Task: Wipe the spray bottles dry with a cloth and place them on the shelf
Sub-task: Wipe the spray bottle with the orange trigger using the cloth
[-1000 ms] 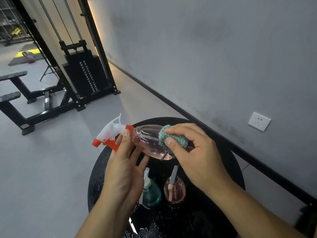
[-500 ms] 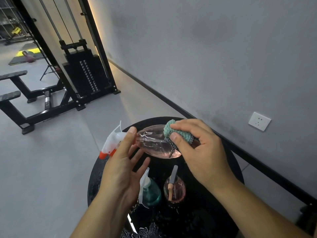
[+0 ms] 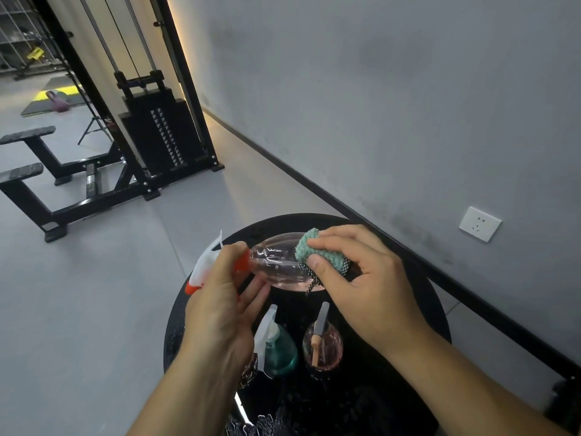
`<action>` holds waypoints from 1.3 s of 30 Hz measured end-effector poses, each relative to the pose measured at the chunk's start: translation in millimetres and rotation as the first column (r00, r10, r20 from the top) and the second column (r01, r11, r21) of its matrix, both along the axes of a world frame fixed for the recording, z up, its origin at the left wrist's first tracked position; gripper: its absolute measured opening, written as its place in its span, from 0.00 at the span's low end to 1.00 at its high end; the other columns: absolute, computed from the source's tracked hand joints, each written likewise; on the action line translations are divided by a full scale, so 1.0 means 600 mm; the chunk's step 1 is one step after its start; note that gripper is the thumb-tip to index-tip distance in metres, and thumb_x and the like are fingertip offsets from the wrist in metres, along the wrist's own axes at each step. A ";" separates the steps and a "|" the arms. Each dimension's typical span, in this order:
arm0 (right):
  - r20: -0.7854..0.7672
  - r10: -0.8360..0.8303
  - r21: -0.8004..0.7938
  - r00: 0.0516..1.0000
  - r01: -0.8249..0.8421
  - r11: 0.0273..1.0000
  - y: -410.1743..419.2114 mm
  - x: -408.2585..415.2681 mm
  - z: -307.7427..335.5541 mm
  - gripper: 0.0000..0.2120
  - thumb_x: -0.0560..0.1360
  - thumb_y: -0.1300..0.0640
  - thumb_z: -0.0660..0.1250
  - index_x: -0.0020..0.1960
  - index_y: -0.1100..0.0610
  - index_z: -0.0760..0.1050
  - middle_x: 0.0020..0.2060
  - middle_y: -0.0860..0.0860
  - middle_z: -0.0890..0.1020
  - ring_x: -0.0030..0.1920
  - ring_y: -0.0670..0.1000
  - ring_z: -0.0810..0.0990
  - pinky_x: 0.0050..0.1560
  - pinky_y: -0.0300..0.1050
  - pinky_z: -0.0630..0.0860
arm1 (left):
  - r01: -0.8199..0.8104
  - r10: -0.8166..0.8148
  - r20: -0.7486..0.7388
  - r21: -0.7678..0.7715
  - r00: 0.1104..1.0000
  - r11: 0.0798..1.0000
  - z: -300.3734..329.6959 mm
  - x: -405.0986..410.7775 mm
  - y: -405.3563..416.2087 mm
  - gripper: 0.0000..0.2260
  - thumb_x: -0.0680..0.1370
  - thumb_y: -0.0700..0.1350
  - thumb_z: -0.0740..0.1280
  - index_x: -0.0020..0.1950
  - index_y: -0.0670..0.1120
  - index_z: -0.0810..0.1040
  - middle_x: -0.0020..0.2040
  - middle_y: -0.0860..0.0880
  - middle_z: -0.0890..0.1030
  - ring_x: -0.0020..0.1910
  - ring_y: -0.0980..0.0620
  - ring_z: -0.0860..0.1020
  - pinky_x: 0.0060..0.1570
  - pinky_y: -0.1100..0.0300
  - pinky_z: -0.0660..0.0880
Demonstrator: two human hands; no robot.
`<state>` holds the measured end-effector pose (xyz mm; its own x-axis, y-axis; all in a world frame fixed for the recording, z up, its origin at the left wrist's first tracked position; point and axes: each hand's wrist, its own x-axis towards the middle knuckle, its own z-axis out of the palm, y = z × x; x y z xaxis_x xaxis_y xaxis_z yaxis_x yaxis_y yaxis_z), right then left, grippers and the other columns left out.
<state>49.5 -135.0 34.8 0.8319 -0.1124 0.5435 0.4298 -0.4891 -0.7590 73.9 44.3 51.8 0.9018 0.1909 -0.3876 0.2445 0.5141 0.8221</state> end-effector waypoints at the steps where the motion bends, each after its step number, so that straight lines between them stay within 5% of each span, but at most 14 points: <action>1: -0.016 -0.004 0.012 1.000 0.005 1.000 0.001 0.000 -0.001 0.11 0.77 0.61 0.75 0.58 0.53 0.85 0.56 0.43 0.81 0.61 0.45 0.80 0.55 0.30 0.77 | -0.006 0.005 0.005 0.004 1.000 1.000 -0.001 0.000 -0.001 0.05 0.77 0.45 0.76 0.50 0.47 0.84 0.43 0.47 0.89 0.43 0.47 0.90 0.56 0.49 0.84; 5: -0.062 -0.041 -0.033 0.997 0.039 0.999 0.007 -0.001 -0.006 0.12 0.78 0.58 0.73 0.61 0.50 0.84 0.57 0.40 0.79 0.62 0.44 0.78 0.54 0.35 0.81 | -0.011 0.010 0.034 0.034 0.999 0.999 -0.005 -0.007 -0.012 0.01 0.77 0.43 0.75 0.47 0.46 0.85 0.42 0.48 0.89 0.44 0.48 0.90 0.57 0.49 0.83; 9: 0.009 -0.051 -0.174 0.999 0.052 0.983 0.022 -0.004 -0.004 0.12 0.79 0.56 0.72 0.62 0.50 0.83 0.58 0.40 0.78 0.61 0.46 0.77 0.58 0.47 0.81 | -0.005 0.000 0.058 0.087 0.998 0.996 -0.008 -0.010 -0.021 0.10 0.76 0.44 0.76 0.34 0.50 0.88 0.38 0.51 0.87 0.40 0.51 0.89 0.55 0.52 0.81; 15: -0.141 -0.065 0.018 0.988 0.068 0.998 0.001 0.003 0.002 0.10 0.79 0.57 0.72 0.59 0.51 0.84 0.54 0.40 0.78 0.55 0.39 0.80 0.44 0.30 0.80 | -0.018 0.013 0.047 0.097 0.999 0.995 -0.008 -0.006 -0.022 0.10 0.76 0.43 0.76 0.34 0.49 0.88 0.40 0.50 0.88 0.42 0.51 0.89 0.57 0.52 0.82; 21: -0.046 -0.034 -0.180 0.998 0.025 0.983 0.029 -0.005 0.000 0.12 0.78 0.55 0.72 0.61 0.50 0.84 0.56 0.39 0.78 0.59 0.44 0.78 0.58 0.42 0.79 | 0.031 -0.037 0.039 0.145 0.999 0.989 -0.014 -0.017 -0.040 0.02 0.76 0.42 0.77 0.45 0.44 0.86 0.44 0.44 0.88 0.51 0.43 0.89 0.64 0.46 0.82; 27: -0.157 -0.093 -0.028 0.983 0.090 0.996 0.002 0.005 0.006 0.08 0.79 0.54 0.70 0.58 0.49 0.83 0.53 0.39 0.78 0.53 0.40 0.80 0.46 0.38 0.83 | 0.002 -0.007 0.047 0.102 0.999 0.995 -0.013 -0.012 -0.035 0.04 0.76 0.42 0.77 0.43 0.46 0.84 0.41 0.47 0.87 0.46 0.46 0.89 0.55 0.51 0.83; 33: -0.136 0.011 -0.104 0.991 -0.026 0.994 0.015 -0.005 0.008 0.11 0.79 0.54 0.72 0.60 0.47 0.83 0.56 0.38 0.78 0.60 0.42 0.78 0.56 0.40 0.80 | 0.030 -0.033 0.051 0.072 0.998 0.997 -0.013 -0.014 -0.040 0.03 0.77 0.40 0.76 0.48 0.44 0.84 0.43 0.46 0.87 0.45 0.46 0.89 0.57 0.48 0.84; 39: -0.216 -0.068 0.066 0.974 0.084 0.994 -0.014 0.005 0.007 0.09 0.79 0.55 0.71 0.58 0.49 0.84 0.53 0.38 0.79 0.54 0.36 0.79 0.42 0.33 0.82 | -0.040 0.037 0.078 0.044 0.996 0.998 -0.010 -0.006 -0.029 0.04 0.77 0.39 0.76 0.46 0.45 0.82 0.41 0.46 0.87 0.45 0.44 0.89 0.58 0.45 0.84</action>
